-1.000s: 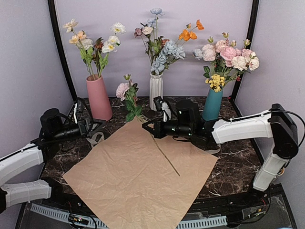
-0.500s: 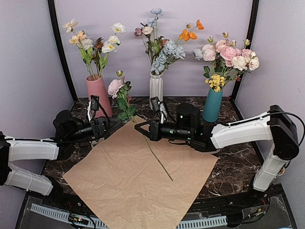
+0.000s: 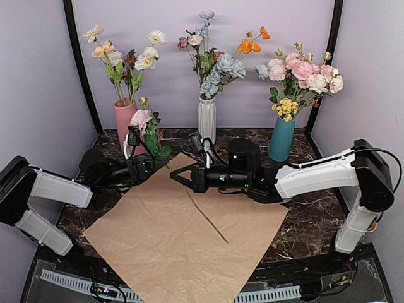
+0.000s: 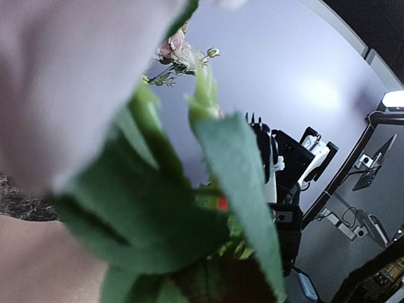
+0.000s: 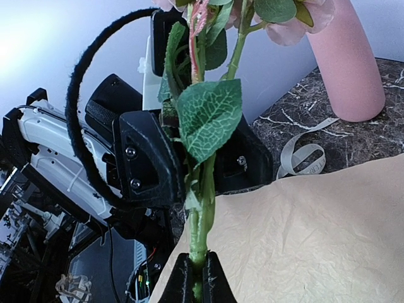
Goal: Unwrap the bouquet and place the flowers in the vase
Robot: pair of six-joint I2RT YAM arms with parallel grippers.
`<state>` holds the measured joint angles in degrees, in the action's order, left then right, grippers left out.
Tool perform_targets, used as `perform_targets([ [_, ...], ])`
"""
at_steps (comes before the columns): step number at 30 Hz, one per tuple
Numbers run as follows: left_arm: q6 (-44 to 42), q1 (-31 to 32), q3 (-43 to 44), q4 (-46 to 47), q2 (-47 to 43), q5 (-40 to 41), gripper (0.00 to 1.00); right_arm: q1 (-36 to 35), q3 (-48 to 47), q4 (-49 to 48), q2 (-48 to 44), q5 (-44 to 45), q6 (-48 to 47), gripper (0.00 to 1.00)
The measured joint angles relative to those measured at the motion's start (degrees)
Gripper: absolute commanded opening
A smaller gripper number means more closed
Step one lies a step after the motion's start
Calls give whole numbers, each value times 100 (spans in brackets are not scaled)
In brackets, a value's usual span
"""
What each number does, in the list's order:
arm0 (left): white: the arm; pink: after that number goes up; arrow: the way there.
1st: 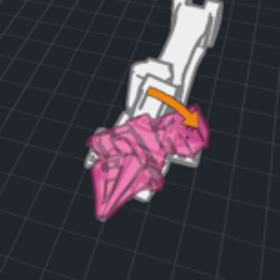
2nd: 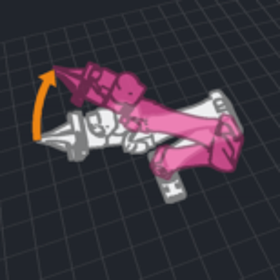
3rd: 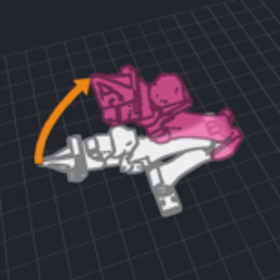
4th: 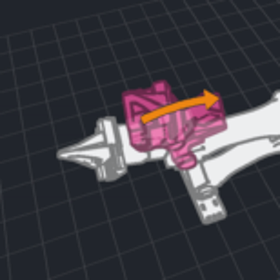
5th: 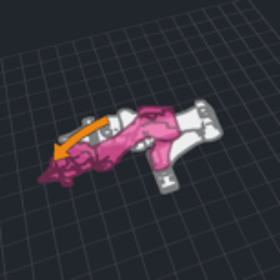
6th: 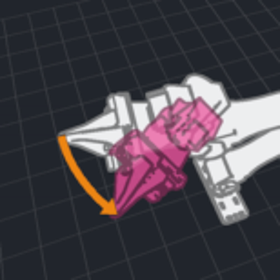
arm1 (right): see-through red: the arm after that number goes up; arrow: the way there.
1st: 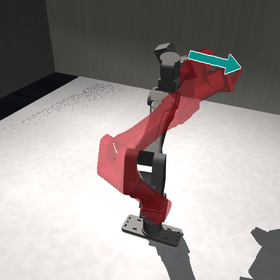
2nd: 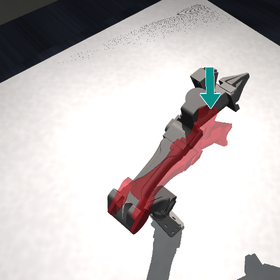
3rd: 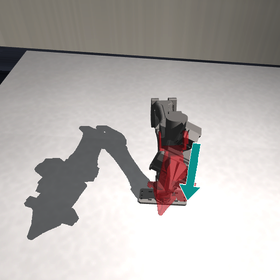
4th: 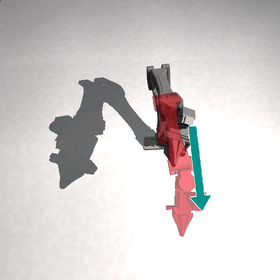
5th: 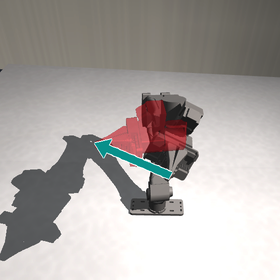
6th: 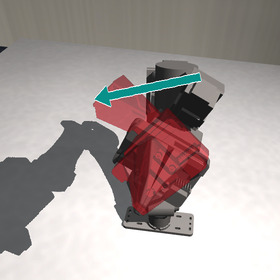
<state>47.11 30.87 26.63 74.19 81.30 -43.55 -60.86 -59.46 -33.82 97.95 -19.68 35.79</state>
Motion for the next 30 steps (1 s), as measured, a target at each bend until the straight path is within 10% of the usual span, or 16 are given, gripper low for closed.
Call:
perform_targets([
  [3, 136, 13, 42, 271, 63, -39, 0, 0, -42, 20, 52, -57, -90, 0],
  [5, 208, 15, 42, 424, 68, -59, 0, 0, -83, 39, 94, -81, -190, 7],
  [9, 216, 17, 44, 402, 22, -70, 0, 13, -107, 122, 105, -85, -592, 97],
  [30, -2951, 22, 2909, -7493, -2603, 3705, 0, 761, 1637, -297, 72, 1154, -3080, 99],
])
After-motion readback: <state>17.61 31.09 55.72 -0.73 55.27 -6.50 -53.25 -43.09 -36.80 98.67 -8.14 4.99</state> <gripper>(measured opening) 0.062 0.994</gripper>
